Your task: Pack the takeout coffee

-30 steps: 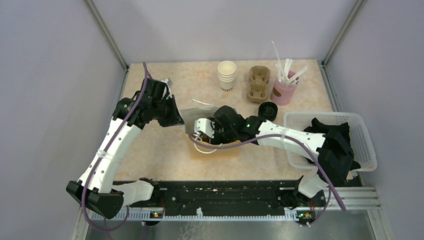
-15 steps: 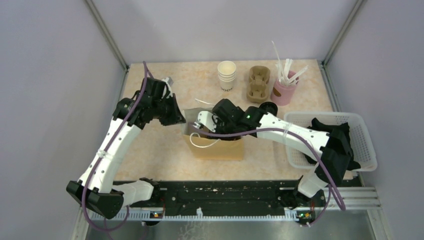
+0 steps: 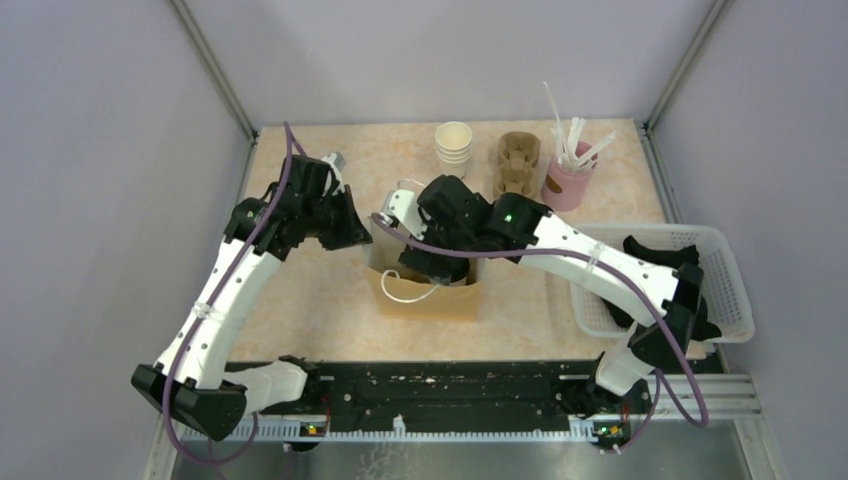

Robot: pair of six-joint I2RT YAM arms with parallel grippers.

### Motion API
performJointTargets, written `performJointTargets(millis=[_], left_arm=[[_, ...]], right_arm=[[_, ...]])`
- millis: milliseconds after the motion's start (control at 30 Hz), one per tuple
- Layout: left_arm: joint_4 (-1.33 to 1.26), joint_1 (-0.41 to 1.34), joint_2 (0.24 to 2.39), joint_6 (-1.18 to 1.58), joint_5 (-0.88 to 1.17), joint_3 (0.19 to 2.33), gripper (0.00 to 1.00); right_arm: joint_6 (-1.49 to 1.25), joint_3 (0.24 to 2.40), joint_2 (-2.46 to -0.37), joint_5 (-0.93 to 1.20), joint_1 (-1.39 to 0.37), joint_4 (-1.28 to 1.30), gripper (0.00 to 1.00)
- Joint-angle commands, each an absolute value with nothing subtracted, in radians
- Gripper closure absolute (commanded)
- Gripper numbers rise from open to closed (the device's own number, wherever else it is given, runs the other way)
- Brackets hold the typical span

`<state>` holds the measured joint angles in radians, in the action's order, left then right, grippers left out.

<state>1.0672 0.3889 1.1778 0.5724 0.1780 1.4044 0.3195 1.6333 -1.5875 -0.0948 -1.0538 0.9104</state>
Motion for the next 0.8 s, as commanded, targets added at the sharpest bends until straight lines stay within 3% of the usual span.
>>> performJointTargets(millis=[0,367,567,767], left_arm=[[1.005,0.387,1.148,0.578,0.148,1.417,1.00],[0.948,0.387,1.143,0.540,0.116,1.415,1.00],[0.845,0.388,1.120,0.489,0.132,1.380,1.00],[0.647,0.388,1.044,0.464,0.111,1.296,1.00]], right_arm=[[0.169,1.816,-1.583,-0.201,-1.094,1.040,0.01],[-0.294,2.128,-1.576,-0.331,-1.107,1.323,0.01],[-0.493,1.981,-1.453,-0.528,-1.083,1.265,0.01],[-0.619,1.710,-1.299,-0.374,-0.924,1.056,0.02]])
